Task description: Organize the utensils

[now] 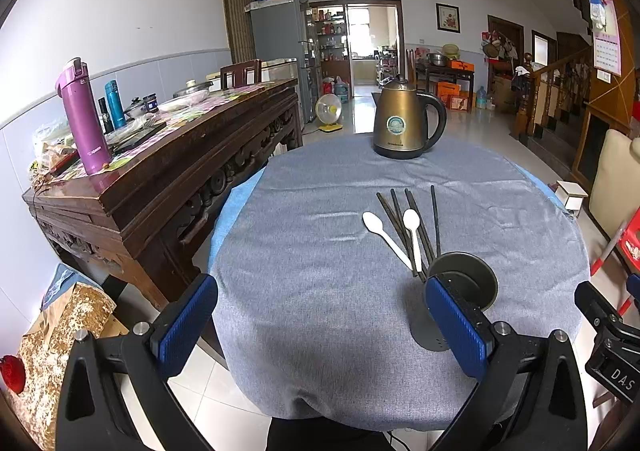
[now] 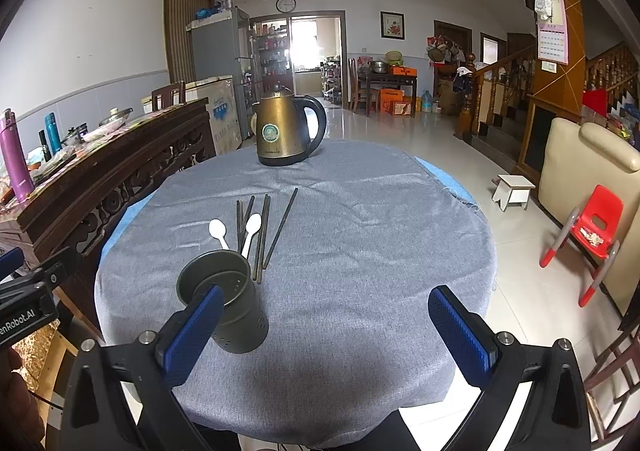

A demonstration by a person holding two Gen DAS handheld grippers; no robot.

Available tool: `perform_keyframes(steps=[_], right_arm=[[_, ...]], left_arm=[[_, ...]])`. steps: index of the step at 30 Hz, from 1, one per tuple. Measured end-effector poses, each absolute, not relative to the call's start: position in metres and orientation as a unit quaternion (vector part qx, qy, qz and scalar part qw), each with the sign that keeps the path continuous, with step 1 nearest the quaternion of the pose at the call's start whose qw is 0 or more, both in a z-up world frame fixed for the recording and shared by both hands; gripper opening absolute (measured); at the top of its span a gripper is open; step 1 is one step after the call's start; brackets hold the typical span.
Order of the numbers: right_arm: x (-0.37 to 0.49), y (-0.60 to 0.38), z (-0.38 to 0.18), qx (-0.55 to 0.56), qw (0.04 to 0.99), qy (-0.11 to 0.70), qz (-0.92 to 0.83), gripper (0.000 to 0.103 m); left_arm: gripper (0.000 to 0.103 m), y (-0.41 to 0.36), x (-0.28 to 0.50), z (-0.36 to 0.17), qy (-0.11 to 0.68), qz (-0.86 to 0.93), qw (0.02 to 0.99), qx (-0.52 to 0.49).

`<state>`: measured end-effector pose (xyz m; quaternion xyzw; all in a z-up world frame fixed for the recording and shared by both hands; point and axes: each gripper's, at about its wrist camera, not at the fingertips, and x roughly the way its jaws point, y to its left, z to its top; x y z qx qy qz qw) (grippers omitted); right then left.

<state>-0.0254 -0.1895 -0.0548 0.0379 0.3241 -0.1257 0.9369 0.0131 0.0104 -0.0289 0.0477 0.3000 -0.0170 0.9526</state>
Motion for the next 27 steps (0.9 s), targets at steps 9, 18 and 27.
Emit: perform_keyframes(steps=[9,18,27], right_arm=[[-0.023,-0.187,-0.057,0.036,0.936,0.329,-0.124,0.103],[-0.021,-0.186,-0.059,0.034,0.935,0.332,-0.122,0.103],[-0.013,-0.19,-0.063,0.035,0.931,0.34,-0.126,0.103]], left_arm=[[0.103,0.01,0.015,-0.031,0.303,-0.019,0.951,0.049],[0.103,0.01,0.016,-0.032,0.306,-0.02,0.951,0.05],[0.103,0.009,0.023,-0.039,0.315,-0.021,0.948,0.047]])
